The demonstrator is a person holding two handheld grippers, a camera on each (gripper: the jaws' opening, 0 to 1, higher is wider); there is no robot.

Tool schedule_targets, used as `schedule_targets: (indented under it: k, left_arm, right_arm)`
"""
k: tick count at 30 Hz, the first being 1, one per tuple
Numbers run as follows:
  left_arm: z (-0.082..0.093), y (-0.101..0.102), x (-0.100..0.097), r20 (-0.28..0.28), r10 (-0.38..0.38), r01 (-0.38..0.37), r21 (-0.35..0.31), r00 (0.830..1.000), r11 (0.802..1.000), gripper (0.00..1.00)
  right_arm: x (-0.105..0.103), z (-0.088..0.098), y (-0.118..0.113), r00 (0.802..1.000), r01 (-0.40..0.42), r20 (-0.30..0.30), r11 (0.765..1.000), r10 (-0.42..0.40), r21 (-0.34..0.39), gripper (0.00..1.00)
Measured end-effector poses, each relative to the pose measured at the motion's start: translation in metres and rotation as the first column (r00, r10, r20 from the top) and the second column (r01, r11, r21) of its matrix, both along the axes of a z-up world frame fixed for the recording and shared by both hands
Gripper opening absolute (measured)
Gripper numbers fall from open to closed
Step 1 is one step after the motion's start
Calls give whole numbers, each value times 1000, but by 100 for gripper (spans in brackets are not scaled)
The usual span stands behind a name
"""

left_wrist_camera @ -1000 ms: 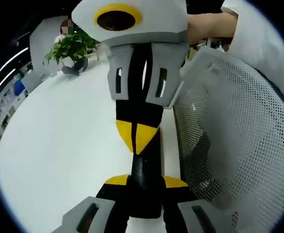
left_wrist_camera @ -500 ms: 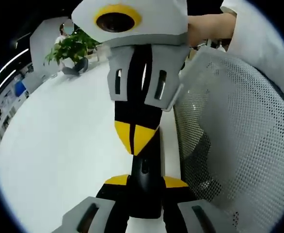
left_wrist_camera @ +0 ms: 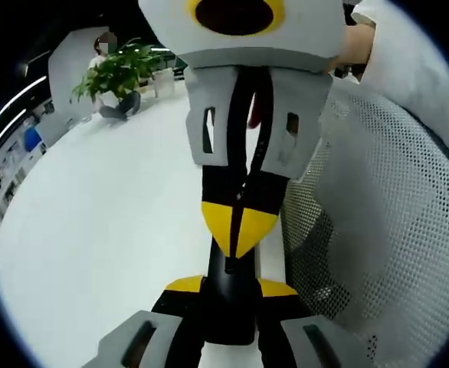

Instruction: Press the specified remote control buttons in sequence, fully releasing each button before pressing the next.

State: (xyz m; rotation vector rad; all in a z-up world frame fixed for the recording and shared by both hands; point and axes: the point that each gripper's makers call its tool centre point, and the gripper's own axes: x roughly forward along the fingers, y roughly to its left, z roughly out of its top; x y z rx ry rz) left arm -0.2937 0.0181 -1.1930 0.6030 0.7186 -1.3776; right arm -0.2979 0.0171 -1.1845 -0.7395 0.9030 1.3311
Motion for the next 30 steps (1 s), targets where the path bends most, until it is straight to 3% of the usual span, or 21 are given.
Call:
schedule_targets:
  k: [3,13,17,19,21,26,30]
  left_arm:
    - [0,0,0,-1,1,-1,-4,1000,1000,23]
    - [0,0,0,1,0,0,-3,1000,1000,23]
    - [0,0,0,2,5,-5,-6,1000,1000,23]
    - [0,0,0,1,6,-5,-9,1000,1000,23]
    - [0,0,0,1,6,-6,-11,1000,1000,23]
    - [0,0,0,-1,11,-11,-17,1000,1000,23]
    - [0,0,0,-7,23,-23,-27,1000,999,23]
  right_arm:
    - [2,-1,0,1000,0,11,1000,1,-10,0]
    - [2,2,0,998,44,-35,998,-43,39,0]
    - [4,4,5,1000,29,-12,998,-29,48,0]
    - [4,-2,0,1000,4,5,1000,-4,-1,0]
    - [3,0,3,1000,1,6,1000,-1,17,0]
    - [3,-1,2,994,-80,73,997,81,-12,0]
    - [3,-2,4,990,-95,98,995,97,-32,0]
